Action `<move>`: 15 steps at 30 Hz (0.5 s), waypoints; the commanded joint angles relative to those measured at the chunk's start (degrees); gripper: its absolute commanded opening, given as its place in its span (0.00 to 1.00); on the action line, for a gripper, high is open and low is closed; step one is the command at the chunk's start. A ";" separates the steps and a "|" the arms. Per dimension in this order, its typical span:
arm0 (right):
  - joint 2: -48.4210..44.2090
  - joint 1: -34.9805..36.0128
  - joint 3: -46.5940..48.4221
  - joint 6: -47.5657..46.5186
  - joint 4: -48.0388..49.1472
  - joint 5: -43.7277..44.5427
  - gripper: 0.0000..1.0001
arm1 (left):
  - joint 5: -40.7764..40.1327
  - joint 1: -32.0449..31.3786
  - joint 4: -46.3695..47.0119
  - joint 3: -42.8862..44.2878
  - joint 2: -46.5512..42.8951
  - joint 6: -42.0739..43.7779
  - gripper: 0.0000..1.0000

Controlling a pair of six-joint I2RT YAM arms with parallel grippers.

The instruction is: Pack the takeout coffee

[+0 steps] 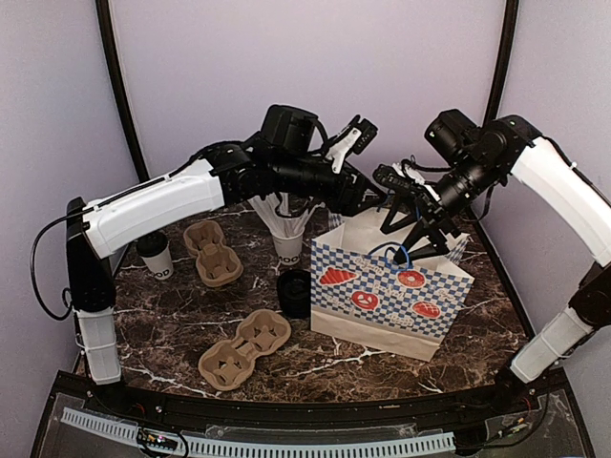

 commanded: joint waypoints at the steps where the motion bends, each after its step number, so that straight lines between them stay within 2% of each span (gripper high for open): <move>1: 0.20 0.77 1.37 -0.26 -0.63 0.40 0.86 | 6.18 0.02 6.40 -0.47 -1.17 2.07 0.61; 15: 1.29 1.31 2.65 0.65 -0.68 1.30 0.85 | 8.01 0.04 13.08 0.64 5.19 2.56 0.42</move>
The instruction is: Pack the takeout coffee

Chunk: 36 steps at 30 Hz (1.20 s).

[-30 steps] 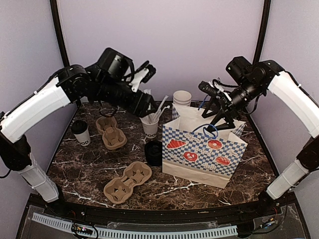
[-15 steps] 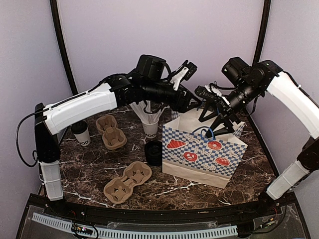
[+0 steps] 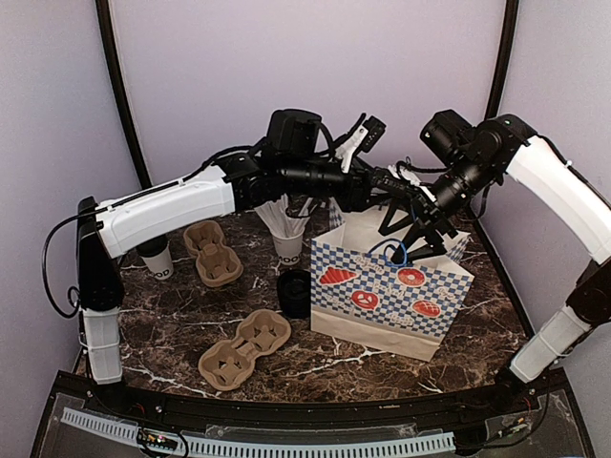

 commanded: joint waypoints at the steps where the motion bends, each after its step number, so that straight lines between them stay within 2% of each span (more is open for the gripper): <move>1: 0.02 0.56 1.72 0.41 0.02 0.19 0.85 | 0.88 -0.04 3.21 1.59 1.96 1.54 0.42; 8: -0.08 0.55 1.67 0.72 0.06 0.03 0.85 | 1.94 0.01 5.29 2.25 4.21 1.93 0.34; 14: 0.10 0.49 1.85 1.56 0.47 1.11 0.85 | 3.01 -0.19 7.89 1.81 3.23 0.81 0.14; 15: 0.13 0.42 1.74 1.78 0.54 1.51 0.85 | 2.40 -0.35 8.96 0.63 2.67 0.72 0.07; 17: 0.19 -0.07 1.34 2.06 0.61 2.03 0.85 | 0.91 -0.67 12.29 -2.72 -0.87 0.61 0.00; 24: 0.65 -5.48 0.94 2.39 0.82 -0.29 0.86 | -3.01 -0.98 25.29 -18.14 -10.42 -2.69 0.00; 28: 1.98 -7.64 1.95 3.12 0.99 -2.15 0.86 | -1.72 -1.06 26.21 -20.18 -11.87 -4.78 0.00; 36: 3.32 -8.50 8.69 4.61 0.66 -5.92 0.87 | -0.97 -1.05 23.95 -18.91 -8.63 -7.07 0.00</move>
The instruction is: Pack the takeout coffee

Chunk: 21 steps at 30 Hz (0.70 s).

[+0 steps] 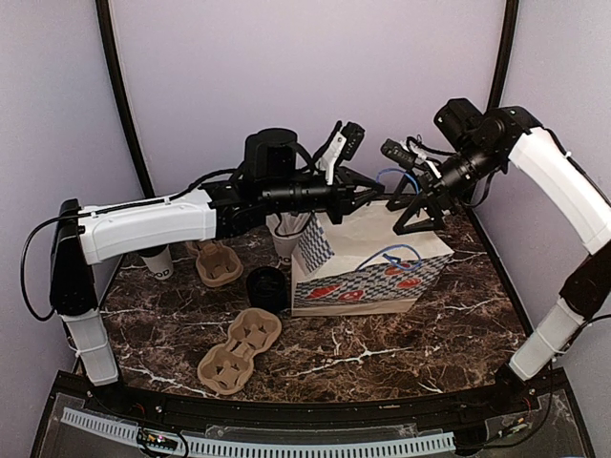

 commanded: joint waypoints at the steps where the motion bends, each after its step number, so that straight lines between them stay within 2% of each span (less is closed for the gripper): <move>1: 0.66 -0.53 5.32 1.47 -0.62 -2.68 0.87 | 0.98 -0.24 2.94 1.41 0.10 -2.55 0.00; 13: -3.80 -4.38 6.10 2.54 2.02 0.60 0.91 | 3.79 -0.24 0.23 5.61 0.99 -8.89 0.00; 21: -3.75 -12.38 15.10 3.29 -1.08 -11.56 0.95 | 3.62 0.77 -10.98 13.54 3.36 -18.02 0.00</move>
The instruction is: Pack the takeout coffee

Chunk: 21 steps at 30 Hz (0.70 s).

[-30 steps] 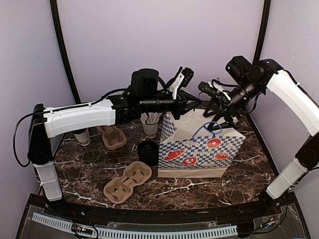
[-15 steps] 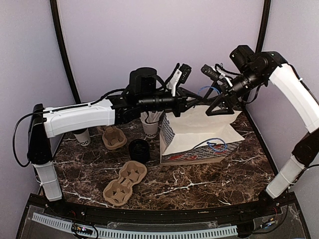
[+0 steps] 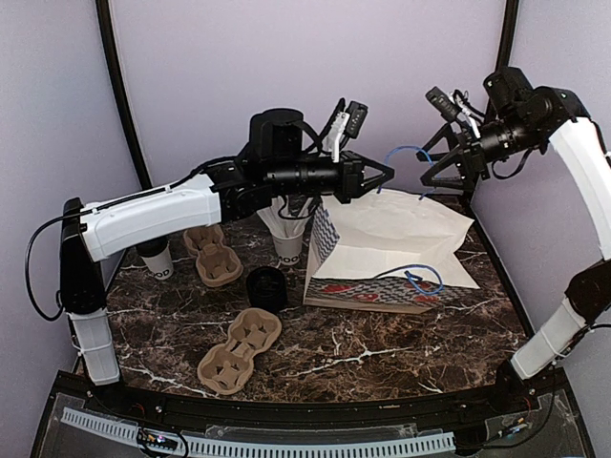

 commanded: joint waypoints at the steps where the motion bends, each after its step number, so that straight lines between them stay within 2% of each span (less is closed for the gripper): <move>1: -1.39 -3.31 4.59 1.46 -0.48 -8.02 0.95 | 1.48 1.06 -5.79 4.09 0.32 -7.91 0.00; 5: -2.46 -4.80 3.73 2.77 1.55 -8.57 0.95 | 3.87 2.56 -6.52 3.67 0.38 -13.73 0.00; 8: -5.21 -5.56 -0.02 5.87 6.91 -7.48 0.95 | 5.15 3.11 -6.26 2.74 0.55 -17.46 0.00; 12: -7.60 -5.72 -1.78 6.94 9.19 -7.43 0.95 | 6.15 3.10 -6.18 2.30 0.98 -20.50 0.00; 17: -9.81 -5.72 -4.85 8.72 11.38 -6.93 0.94 | 3.44 4.30 -9.34 2.23 1.79 -21.26 0.00; 19: -10.64 -5.76 -7.48 9.43 13.47 -5.34 0.94 | 1.72 5.11 -10.56 1.90 1.88 -20.55 0.03; 21: -11.07 -5.72 -9.38 8.78 13.35 -4.90 0.93 | 0.56 5.99 -11.23 1.62 1.91 -19.98 0.10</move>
